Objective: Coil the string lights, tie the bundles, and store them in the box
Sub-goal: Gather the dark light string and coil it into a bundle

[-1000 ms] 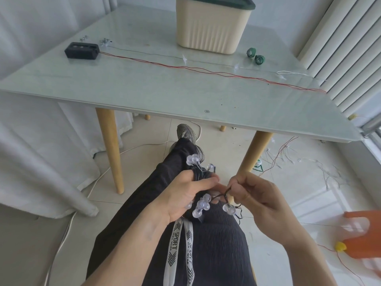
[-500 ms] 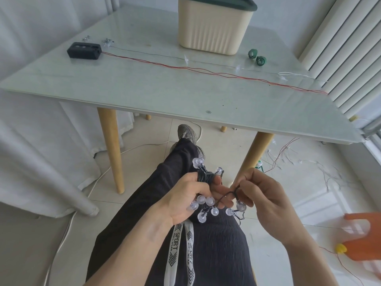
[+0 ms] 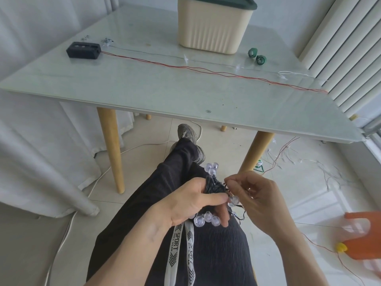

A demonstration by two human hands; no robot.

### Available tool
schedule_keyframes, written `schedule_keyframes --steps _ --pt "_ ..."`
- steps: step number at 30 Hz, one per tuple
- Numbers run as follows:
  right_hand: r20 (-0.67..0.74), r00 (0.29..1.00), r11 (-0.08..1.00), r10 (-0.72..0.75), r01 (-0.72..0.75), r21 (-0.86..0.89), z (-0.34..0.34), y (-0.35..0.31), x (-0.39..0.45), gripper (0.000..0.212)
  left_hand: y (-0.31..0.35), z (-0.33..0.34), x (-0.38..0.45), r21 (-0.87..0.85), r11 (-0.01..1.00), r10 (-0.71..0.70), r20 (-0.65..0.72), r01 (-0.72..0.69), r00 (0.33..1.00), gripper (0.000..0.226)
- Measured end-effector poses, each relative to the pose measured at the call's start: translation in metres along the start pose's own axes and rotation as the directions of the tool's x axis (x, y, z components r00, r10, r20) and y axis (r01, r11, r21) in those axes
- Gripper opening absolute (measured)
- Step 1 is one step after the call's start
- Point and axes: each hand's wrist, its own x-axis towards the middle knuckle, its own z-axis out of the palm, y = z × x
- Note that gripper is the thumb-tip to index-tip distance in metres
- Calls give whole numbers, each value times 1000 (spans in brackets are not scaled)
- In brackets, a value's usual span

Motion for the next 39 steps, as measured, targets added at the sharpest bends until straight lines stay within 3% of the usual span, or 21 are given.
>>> schedule_keyframes --steps 4,8,10,12,15,20,24,27,30,35,39 --pt "26 997 997 79 -79 17 1 8 -2 7 -3 -5 0 -11 999 -34 -92 33 995 41" --pt "155 985 997 75 -79 20 -3 14 -7 29 0 -7 -1 -417 903 67 -100 -103 993 21" --pt "229 969 996 89 -84 -30 -3 20 -9 44 4 -8 0 -564 805 117 -149 -181 982 18" --pt "267 959 992 97 -115 55 -2 24 -10 42 7 -7 0 -646 730 164 -153 -224 975 19" --pt "264 958 978 115 -155 139 2 25 -9 22 6 -5 2 -634 721 180 -218 -279 959 20" --pt "308 929 951 203 -262 165 -2 26 -12 22 1 -21 2 -609 705 204 -317 -364 926 4" --pt "362 895 956 259 -291 34 -10 25 -13 19 4 -33 -4 -603 671 191 -422 -432 886 26" --pt "329 918 975 221 -200 -99 -16 22 -12 16 5 -38 -5 -570 696 163 -467 -437 869 43" --pt "310 933 980 183 -150 -129 -21 12 -14 19 5 -37 -3 -521 756 146 -456 -396 878 48" --pt "545 825 984 153 -79 -157 -23 -13 -14 26 0 -20 3 -476 813 156 -379 -337 912 45" --pt "600 795 991 90 -9 -136 -25 -29 -12 21 -2 -6 4 -403 890 107 -271 -213 957 40"
